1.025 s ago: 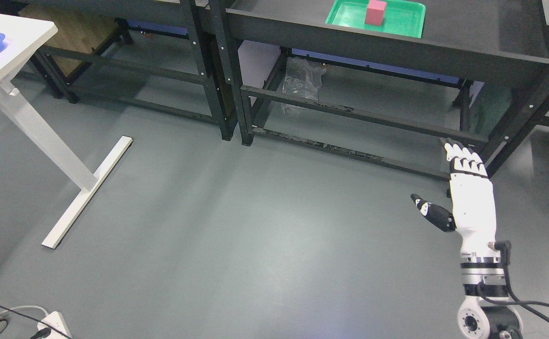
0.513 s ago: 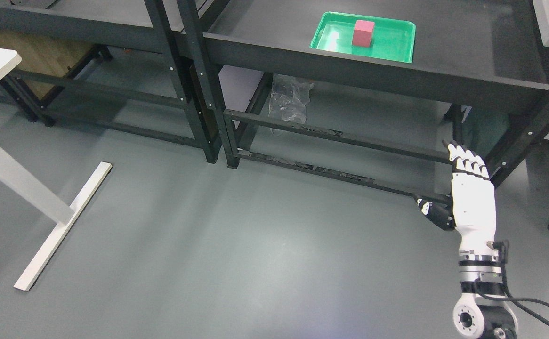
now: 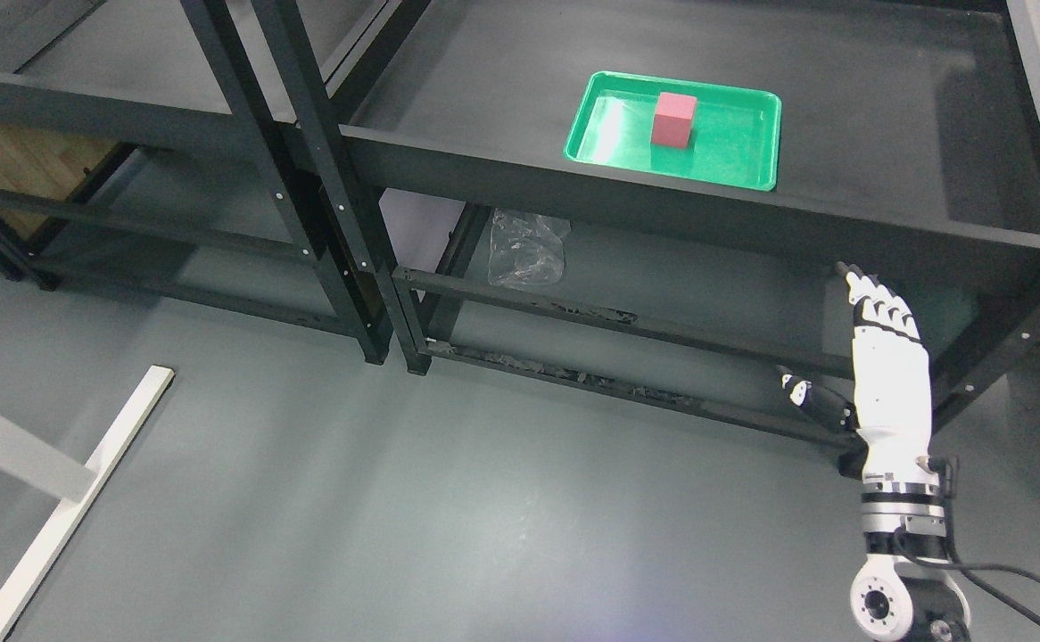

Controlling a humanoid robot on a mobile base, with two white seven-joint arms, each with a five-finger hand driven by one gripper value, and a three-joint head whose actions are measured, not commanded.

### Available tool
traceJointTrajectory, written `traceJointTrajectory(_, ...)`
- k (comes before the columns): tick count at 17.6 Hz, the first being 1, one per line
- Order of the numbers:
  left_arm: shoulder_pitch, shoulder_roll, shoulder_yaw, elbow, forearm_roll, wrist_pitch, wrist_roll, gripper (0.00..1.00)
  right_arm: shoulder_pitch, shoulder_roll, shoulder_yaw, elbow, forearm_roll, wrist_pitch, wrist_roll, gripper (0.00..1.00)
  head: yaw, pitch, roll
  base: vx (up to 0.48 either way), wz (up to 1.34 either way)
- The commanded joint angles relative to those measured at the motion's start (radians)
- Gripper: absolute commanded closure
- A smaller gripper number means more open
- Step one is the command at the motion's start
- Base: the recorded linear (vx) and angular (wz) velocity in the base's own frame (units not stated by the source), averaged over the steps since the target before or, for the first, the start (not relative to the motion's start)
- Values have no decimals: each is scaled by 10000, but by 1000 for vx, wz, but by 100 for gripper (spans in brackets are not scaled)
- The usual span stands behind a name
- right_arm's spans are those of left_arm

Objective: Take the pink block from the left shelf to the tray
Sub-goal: 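Reach the right hand over the green tray toward the pink cube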

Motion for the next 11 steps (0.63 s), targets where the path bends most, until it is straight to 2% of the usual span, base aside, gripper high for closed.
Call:
traceJointTrajectory(1,93,175,0,0,-15,-8,6,0,-28,-129,117,3,-89,1,-3,1,0,0,0,322,70)
traceJointTrajectory(11,93,175,0,0,-15,7,6,0,3,-129,132,3,-89,1,-3,2,0,0,0,331,123)
